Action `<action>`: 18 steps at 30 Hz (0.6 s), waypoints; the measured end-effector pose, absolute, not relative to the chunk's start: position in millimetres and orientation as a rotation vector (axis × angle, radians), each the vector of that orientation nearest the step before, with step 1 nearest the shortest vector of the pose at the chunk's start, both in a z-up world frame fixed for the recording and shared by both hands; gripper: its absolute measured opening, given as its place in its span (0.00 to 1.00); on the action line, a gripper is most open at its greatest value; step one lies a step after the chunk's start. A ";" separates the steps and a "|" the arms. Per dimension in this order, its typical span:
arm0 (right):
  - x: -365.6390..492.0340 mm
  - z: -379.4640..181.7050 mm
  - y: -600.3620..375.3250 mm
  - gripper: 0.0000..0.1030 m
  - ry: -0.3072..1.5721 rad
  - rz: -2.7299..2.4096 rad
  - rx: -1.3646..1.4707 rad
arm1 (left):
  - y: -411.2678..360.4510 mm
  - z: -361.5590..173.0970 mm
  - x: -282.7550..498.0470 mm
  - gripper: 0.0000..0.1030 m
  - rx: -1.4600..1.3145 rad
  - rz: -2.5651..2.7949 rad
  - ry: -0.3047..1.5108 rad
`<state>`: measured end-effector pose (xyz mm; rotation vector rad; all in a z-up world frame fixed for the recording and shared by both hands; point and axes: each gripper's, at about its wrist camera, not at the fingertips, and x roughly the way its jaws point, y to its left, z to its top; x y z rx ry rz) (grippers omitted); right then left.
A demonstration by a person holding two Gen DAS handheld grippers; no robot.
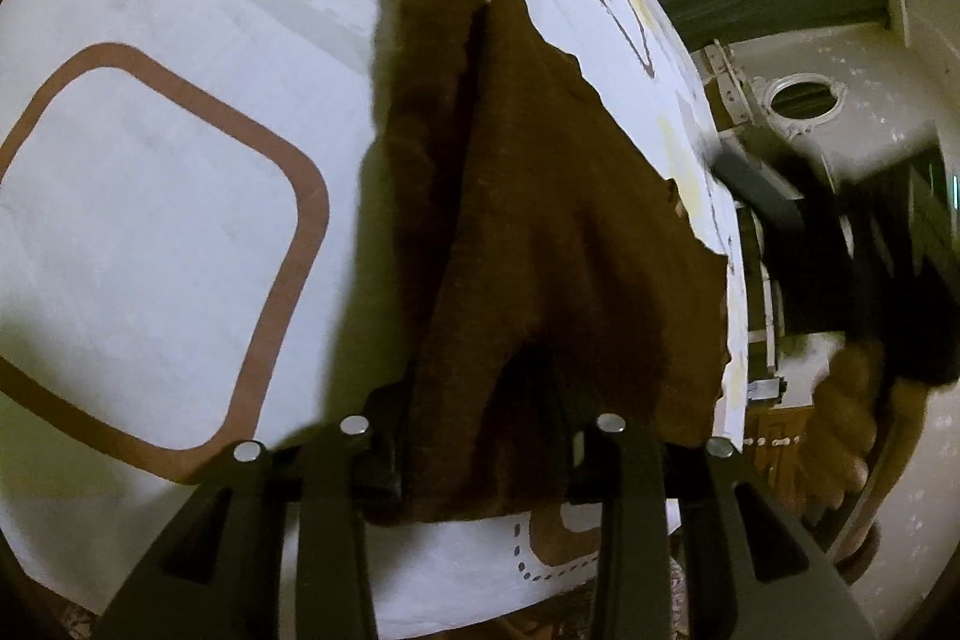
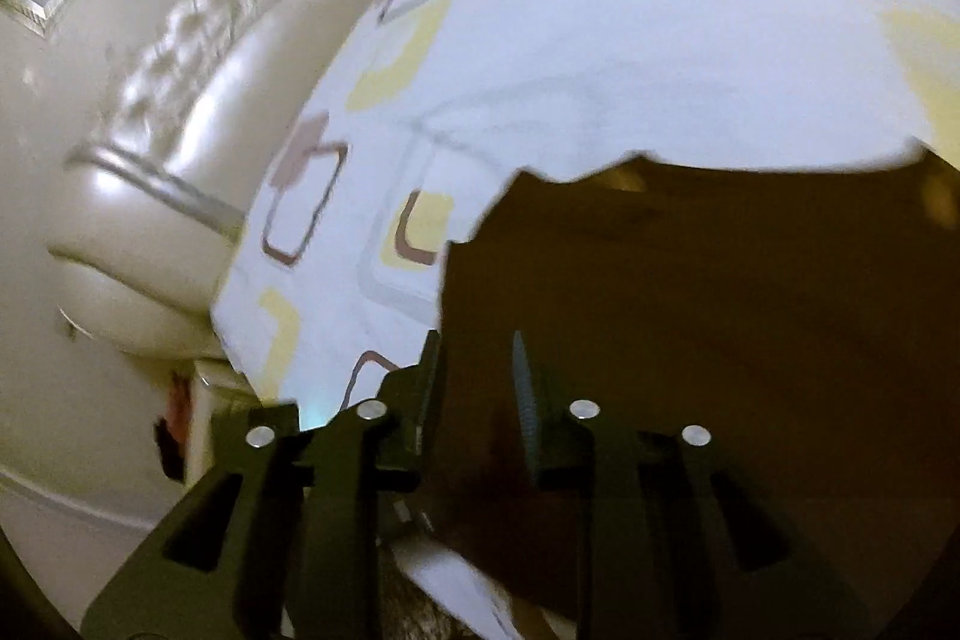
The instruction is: Fold small clothes
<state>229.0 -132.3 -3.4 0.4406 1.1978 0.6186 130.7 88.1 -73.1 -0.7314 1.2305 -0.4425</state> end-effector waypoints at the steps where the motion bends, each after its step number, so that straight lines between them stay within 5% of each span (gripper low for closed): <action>1: 238.7 -7.5 -113.4 0.28 1.216 0.623 0.394 | 89.5 -74.4 130.4 0.34 -0.745 -0.447 1.226; 6: 274.5 -25.1 -50.0 0.47 1.304 0.534 0.203 | 94.2 -78.7 128.3 0.34 -0.780 -0.479 1.198; 11: 289.4 -46.1 -17.2 0.51 1.389 0.414 0.045 | 96.1 -80.9 126.1 0.33 -0.798 -0.480 1.182; 14: 291.8 -58.2 -6.2 0.51 1.421 0.374 -0.023 | 97.2 -82.0 125.1 0.21 -0.795 -0.457 1.186; 16: 292.1 -65.3 -7.0 0.44 1.431 0.356 -0.020 | 98.6 -84.7 124.7 0.13 -0.804 -0.450 1.187; 18: 292.9 -68.5 -13.7 0.18 1.419 0.321 -0.023 | 99.1 -85.4 124.1 0.11 -0.805 -0.447 1.188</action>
